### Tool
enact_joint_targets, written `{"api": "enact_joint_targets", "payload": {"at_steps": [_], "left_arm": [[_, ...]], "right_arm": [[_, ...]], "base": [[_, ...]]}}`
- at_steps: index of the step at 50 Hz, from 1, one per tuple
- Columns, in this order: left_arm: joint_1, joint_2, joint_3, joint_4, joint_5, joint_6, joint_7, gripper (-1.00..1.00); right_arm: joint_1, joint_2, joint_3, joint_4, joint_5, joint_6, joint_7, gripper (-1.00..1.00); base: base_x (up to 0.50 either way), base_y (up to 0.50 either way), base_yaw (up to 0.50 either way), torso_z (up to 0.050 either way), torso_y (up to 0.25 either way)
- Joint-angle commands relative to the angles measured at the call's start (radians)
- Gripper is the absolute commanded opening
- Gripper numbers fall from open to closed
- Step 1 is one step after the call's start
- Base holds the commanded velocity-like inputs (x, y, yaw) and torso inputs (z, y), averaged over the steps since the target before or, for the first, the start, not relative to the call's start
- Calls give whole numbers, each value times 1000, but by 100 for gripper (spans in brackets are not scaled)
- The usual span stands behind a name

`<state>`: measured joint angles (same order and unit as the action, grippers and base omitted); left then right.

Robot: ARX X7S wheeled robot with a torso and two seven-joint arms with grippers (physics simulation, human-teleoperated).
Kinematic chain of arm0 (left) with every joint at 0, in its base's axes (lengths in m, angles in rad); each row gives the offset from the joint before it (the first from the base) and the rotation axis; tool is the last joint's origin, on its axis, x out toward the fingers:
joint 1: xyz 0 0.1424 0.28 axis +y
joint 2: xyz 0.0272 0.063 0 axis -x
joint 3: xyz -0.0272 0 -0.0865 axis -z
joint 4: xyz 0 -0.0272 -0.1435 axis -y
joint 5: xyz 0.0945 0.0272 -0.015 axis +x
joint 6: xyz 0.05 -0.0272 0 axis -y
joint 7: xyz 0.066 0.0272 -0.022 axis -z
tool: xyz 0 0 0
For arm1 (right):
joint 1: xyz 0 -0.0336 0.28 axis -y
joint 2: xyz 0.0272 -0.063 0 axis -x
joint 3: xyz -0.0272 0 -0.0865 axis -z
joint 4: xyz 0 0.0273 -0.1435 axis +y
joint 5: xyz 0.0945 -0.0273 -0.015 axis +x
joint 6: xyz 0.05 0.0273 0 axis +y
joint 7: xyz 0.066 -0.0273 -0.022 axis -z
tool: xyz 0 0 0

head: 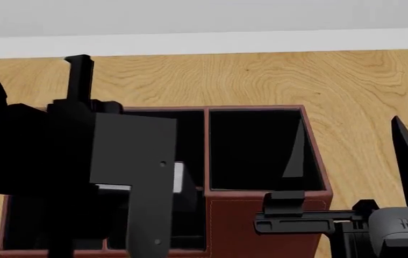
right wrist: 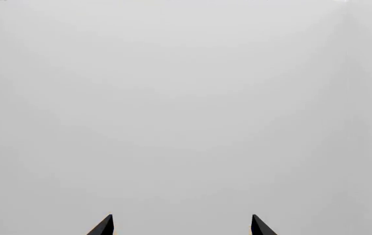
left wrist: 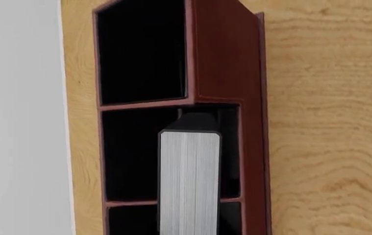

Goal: Pick up the book and place it in the back compartment of the caddy.

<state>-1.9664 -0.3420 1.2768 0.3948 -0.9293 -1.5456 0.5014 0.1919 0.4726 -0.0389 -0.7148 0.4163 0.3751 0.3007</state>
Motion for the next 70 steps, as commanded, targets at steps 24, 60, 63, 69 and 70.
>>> {"api": "enact_joint_targets", "payload": {"at_steps": [24,60,63,69,70], "left_arm": [[-6,12,72,-69,30,73,-91,-100],[63,18,167,-126,77,155,-113,-100],[71,19,168,-134,80,167,-114,-100],[86,24,184,-155,94,189,-115,-100],[90,24,187,-156,96,192,-117,-100]], "right_arm": [[-15,9,5,-11,9,-9,9,100],[-9,11,-7,7,9,-15,12,100],[-10,12,-8,6,8,-15,13,100],[-15,13,-5,7,10,-19,15,100],[-15,13,-5,6,10,-19,15,100]], "base": [[0,0,0,0,1],[0,0,0,0,1],[0,0,0,0,3],[0,0,0,2,2],[0,0,0,0,0]]}}
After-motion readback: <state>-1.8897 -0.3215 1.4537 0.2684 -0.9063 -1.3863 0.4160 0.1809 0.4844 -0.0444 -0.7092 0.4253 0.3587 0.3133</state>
